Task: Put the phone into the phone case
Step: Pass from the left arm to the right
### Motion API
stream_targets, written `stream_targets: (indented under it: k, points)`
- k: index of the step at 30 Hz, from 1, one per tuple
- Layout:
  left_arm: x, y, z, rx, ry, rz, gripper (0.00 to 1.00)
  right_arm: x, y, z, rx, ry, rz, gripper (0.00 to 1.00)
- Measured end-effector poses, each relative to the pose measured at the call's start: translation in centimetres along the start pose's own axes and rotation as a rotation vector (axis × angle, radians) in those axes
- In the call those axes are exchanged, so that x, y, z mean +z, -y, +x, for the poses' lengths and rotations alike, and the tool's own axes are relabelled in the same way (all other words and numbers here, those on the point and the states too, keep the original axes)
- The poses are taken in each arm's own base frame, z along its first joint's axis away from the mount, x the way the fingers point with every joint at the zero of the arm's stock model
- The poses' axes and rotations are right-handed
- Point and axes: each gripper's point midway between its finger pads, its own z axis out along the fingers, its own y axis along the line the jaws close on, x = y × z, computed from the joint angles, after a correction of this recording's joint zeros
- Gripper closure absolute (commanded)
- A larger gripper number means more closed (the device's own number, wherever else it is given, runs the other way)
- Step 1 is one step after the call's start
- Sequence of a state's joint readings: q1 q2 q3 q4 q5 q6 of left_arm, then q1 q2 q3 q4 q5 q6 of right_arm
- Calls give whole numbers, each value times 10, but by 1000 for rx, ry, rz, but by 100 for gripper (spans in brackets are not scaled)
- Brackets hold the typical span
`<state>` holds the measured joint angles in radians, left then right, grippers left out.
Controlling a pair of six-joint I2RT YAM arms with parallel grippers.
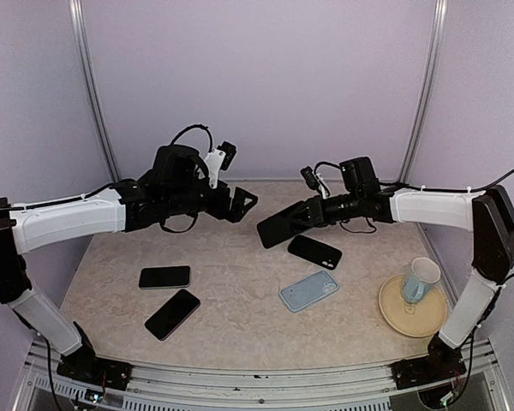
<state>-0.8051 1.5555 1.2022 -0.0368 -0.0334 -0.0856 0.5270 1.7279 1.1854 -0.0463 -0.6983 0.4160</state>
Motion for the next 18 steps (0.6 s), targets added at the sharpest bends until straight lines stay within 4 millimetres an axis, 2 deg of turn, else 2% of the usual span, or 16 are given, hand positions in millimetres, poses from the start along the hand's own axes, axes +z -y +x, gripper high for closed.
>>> stream_targets:
  k: [3, 5, 7, 10, 13, 16, 18]
  points:
    - [-3, -12, -15, -84, 16, 22, 1, -8, 0, -4, -21, 25, 43, 100]
    - [-6, -26, -25, -136, 51, 22, 1, -11, 0, -8, -37, 41, 59, 100]
    - [-9, -25, -27, -174, 85, 49, 1, -14, 0, -11, -55, 61, 67, 100]
    - [-19, -17, -14, -248, 116, 105, 1, -18, 1, -5, -80, 99, 73, 100]
    - [-25, -11, 13, -327, 115, 150, 1, -17, 4, -1, -82, 106, 72, 100]
    - [-31, -7, 37, -391, 107, 184, 1, -16, 0, -7, -86, 127, 50, 100]
    - [-34, -4, 46, -422, 104, 206, 1, -16, -3, -10, -91, 137, 31, 100]
